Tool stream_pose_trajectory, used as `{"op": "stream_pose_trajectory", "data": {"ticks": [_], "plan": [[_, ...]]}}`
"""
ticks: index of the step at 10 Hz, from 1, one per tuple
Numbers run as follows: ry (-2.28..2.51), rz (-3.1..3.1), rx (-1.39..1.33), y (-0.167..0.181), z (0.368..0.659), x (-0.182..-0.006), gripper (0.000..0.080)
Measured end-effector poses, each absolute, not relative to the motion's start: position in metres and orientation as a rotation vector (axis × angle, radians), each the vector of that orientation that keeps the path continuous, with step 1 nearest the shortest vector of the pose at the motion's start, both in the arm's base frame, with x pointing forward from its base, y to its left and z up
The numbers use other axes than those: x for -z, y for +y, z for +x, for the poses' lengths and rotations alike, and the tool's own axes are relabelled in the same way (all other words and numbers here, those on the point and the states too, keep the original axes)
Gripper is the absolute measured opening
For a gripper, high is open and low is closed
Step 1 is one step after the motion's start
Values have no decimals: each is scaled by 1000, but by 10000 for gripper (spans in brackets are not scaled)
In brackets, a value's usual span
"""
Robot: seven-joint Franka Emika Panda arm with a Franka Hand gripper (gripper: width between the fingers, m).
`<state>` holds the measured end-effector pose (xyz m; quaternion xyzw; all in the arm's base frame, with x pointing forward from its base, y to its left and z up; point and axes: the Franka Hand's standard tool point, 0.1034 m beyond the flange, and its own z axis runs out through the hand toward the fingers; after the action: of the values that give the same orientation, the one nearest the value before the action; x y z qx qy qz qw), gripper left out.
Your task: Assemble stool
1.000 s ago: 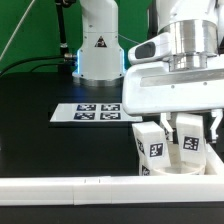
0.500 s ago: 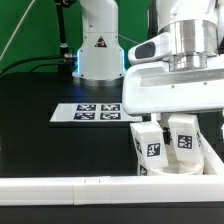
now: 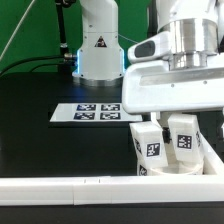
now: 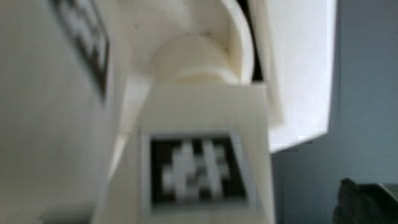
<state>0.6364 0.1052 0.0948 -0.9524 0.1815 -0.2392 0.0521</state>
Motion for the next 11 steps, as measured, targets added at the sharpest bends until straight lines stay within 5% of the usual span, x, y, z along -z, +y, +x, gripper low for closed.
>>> {"op": "stream_pose_trajectory", "data": {"ticks": [2,6,8,11], "plan": [[642,-2870,549,110,641,-119,649],[671,-2897,273,105,633,-114,649],[718,-2955,-36,97,637,-130,649],[687,-2973,-113,86,641,-127,649]]}}
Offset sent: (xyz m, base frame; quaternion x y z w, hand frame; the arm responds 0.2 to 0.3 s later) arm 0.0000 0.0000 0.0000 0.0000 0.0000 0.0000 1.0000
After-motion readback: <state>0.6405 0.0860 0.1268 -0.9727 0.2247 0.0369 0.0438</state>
